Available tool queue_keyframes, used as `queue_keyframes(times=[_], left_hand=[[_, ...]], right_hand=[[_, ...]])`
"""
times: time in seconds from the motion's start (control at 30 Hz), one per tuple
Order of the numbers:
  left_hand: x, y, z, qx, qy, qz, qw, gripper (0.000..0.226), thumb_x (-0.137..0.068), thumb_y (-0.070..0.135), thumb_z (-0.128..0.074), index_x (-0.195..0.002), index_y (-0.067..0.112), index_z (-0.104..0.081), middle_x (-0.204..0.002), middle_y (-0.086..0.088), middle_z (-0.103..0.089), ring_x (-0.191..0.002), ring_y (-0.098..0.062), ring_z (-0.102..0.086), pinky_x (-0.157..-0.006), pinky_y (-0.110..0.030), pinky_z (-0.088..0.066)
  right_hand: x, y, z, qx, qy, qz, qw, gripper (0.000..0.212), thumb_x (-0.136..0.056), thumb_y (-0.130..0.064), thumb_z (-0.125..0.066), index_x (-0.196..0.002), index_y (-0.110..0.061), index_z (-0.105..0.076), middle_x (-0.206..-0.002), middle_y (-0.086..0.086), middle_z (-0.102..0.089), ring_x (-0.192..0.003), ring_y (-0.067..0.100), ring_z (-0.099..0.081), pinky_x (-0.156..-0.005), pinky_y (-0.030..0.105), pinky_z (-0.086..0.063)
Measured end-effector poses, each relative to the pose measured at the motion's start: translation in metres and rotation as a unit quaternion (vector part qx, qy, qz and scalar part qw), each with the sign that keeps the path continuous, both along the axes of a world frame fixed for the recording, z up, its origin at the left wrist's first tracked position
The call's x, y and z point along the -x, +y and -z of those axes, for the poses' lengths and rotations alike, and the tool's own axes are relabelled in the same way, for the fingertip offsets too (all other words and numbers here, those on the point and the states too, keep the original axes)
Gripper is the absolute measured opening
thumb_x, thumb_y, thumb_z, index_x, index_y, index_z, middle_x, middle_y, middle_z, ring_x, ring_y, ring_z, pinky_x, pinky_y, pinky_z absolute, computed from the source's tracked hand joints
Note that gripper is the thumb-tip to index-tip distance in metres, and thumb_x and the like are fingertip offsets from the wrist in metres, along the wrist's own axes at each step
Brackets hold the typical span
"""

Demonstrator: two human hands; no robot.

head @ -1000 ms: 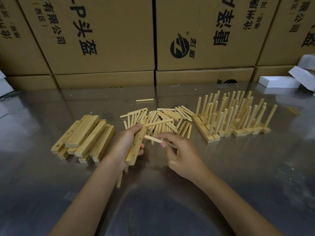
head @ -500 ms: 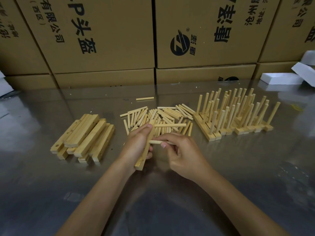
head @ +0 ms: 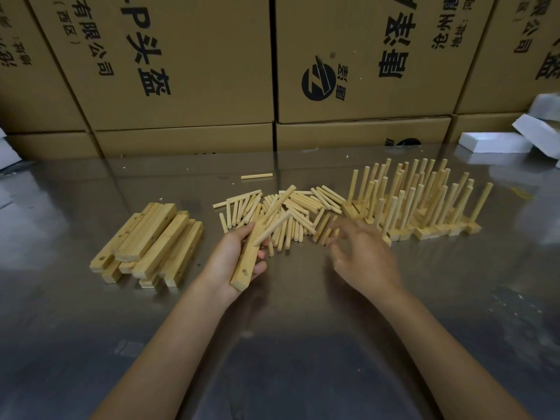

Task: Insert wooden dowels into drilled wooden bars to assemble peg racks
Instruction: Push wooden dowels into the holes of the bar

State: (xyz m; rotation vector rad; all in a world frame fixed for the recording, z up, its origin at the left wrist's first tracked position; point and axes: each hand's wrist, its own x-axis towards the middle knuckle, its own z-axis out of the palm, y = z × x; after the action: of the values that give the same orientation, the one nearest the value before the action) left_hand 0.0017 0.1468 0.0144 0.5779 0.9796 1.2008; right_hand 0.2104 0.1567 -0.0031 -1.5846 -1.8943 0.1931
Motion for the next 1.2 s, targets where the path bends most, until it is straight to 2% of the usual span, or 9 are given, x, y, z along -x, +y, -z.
queue_keyframes(times=[0.07,0.2,0.3,0.53,0.63,0.7,0.83,1.0,1.2], left_hand=[[0.002,0.0,0.001,0.011,-0.011,-0.008,1.0,0.027,-0.106,0.024,-0.043,-0.116,0.005,-0.058,-0.066,-0.005,-0.054,-0.047,-0.011,-0.044,-0.033,-0.018,-0.033],[0.004,0.0,0.002,0.021,-0.014,-0.018,1.0,0.026,-0.105,0.024,-0.044,-0.115,0.004,-0.058,-0.065,-0.005,-0.055,-0.047,-0.011,-0.045,-0.034,-0.018,-0.034],[0.005,0.001,0.002,0.023,-0.011,-0.019,0.999,0.026,-0.105,0.024,-0.045,-0.115,0.004,-0.059,-0.065,-0.005,-0.056,-0.047,-0.011,-0.045,-0.034,-0.019,-0.035],[0.004,0.0,0.001,0.029,-0.02,-0.023,0.999,0.026,-0.104,0.025,-0.047,-0.114,0.005,-0.06,-0.065,-0.005,-0.057,-0.048,-0.011,-0.047,-0.034,-0.019,-0.036],[0.004,0.0,0.0,0.026,-0.047,-0.027,0.998,0.026,-0.104,0.024,-0.045,-0.115,0.006,-0.059,-0.065,-0.004,-0.056,-0.049,-0.01,-0.045,-0.034,-0.018,-0.034],[0.005,0.0,-0.001,0.021,-0.062,-0.033,0.997,0.025,-0.105,0.023,-0.043,-0.114,0.006,-0.058,-0.066,-0.004,-0.055,-0.049,-0.01,-0.044,-0.034,-0.018,-0.034],[0.006,0.001,0.0,0.011,-0.061,-0.046,0.997,0.026,-0.105,0.023,-0.041,-0.114,0.006,-0.059,-0.067,-0.004,-0.054,-0.049,-0.01,-0.043,-0.034,-0.018,-0.034],[-0.002,-0.002,-0.002,0.009,-0.009,-0.045,0.999,0.027,-0.105,0.025,-0.044,-0.112,0.008,-0.064,-0.067,-0.003,-0.057,-0.046,-0.01,-0.046,-0.039,-0.018,-0.041],[-0.013,-0.005,0.0,0.016,0.043,-0.059,0.997,0.039,-0.105,0.028,-0.045,-0.133,0.004,-0.057,-0.08,-0.006,-0.056,-0.058,-0.015,-0.047,-0.043,-0.02,-0.041]], right_hand=[[-0.008,0.004,0.004,0.043,-0.052,0.02,0.998,0.011,-0.095,-0.028,-0.056,-0.099,-0.022,-0.064,-0.096,-0.003,-0.059,-0.094,0.016,-0.054,-0.067,0.028,-0.04],[-0.011,0.005,0.002,0.108,-0.037,0.082,0.99,0.028,-0.091,-0.042,-0.06,-0.072,-0.021,-0.058,-0.068,-0.004,-0.061,-0.064,0.013,-0.055,-0.05,0.025,-0.029],[-0.007,0.003,0.0,0.101,-0.067,0.12,0.985,0.04,-0.088,-0.06,-0.057,-0.083,-0.02,-0.053,-0.075,-0.004,-0.06,-0.071,0.019,-0.055,-0.058,0.03,-0.035],[-0.011,-0.005,-0.014,0.095,-0.077,0.14,0.983,0.023,-0.092,-0.037,-0.056,-0.084,-0.016,-0.061,-0.078,0.001,-0.061,-0.08,0.027,-0.06,-0.067,0.033,-0.041],[-0.011,-0.01,-0.03,0.038,0.0,0.111,0.993,0.015,-0.086,-0.033,-0.062,-0.081,-0.02,-0.059,-0.069,-0.002,-0.061,-0.071,0.023,-0.058,-0.061,0.031,-0.039],[-0.008,-0.014,-0.041,0.044,0.127,0.035,0.99,0.006,-0.083,-0.022,-0.065,-0.08,-0.019,-0.061,-0.06,-0.003,-0.063,-0.062,0.015,-0.058,-0.057,0.028,-0.04],[0.01,-0.029,-0.053,0.132,0.335,-0.161,0.919,0.01,-0.087,-0.003,-0.064,-0.084,-0.013,-0.065,-0.064,0.003,-0.07,-0.051,0.005,-0.057,-0.05,0.018,-0.043],[0.034,-0.042,-0.043,0.082,0.373,-0.251,0.889,0.011,-0.085,0.005,-0.065,-0.084,-0.006,-0.062,-0.062,0.003,-0.066,-0.055,0.011,-0.057,-0.049,0.018,-0.044],[0.039,-0.045,-0.04,0.063,0.387,-0.285,0.875,0.018,-0.087,0.003,-0.065,-0.081,-0.013,-0.059,-0.06,-0.001,-0.064,-0.053,0.009,-0.058,-0.048,0.016,-0.044]])
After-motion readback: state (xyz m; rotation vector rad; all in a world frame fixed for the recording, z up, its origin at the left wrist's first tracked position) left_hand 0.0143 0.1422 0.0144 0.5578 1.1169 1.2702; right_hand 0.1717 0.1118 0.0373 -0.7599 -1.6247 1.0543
